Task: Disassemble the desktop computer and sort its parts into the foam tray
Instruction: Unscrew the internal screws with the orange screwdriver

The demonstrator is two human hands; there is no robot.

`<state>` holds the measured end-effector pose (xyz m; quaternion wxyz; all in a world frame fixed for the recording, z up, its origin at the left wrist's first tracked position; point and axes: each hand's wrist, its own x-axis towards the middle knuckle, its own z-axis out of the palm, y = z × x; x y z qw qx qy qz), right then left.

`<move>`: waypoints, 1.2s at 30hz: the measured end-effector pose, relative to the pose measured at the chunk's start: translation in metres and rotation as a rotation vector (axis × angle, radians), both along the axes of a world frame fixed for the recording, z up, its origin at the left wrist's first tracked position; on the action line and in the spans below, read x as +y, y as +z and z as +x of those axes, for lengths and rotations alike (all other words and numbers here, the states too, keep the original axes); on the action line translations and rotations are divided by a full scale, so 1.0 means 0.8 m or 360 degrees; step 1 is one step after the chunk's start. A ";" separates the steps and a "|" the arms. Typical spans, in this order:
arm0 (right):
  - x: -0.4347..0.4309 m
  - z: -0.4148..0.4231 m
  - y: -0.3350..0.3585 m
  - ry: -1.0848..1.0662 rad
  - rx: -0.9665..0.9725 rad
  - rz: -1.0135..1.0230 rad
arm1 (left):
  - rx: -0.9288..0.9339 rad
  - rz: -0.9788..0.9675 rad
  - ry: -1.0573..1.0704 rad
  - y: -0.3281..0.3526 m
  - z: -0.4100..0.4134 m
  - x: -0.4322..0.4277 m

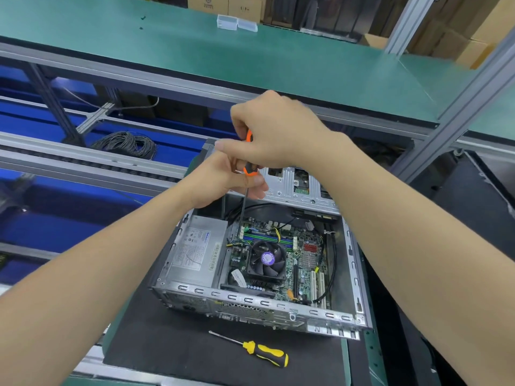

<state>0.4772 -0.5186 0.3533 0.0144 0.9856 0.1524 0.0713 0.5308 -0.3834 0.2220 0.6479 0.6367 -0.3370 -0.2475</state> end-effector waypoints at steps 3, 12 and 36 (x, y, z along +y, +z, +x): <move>0.013 0.000 -0.003 -0.0357 -0.0137 -0.0062 | -0.0025 -0.0055 0.0141 0.001 -0.009 -0.009; 0.007 0.006 0.007 -0.0165 0.0229 -0.0166 | -0.0073 -0.0060 0.0091 -0.003 -0.013 -0.006; 0.016 -0.005 -0.004 -0.0281 -0.0083 0.0042 | 0.0126 -0.0204 0.0100 -0.005 0.005 0.006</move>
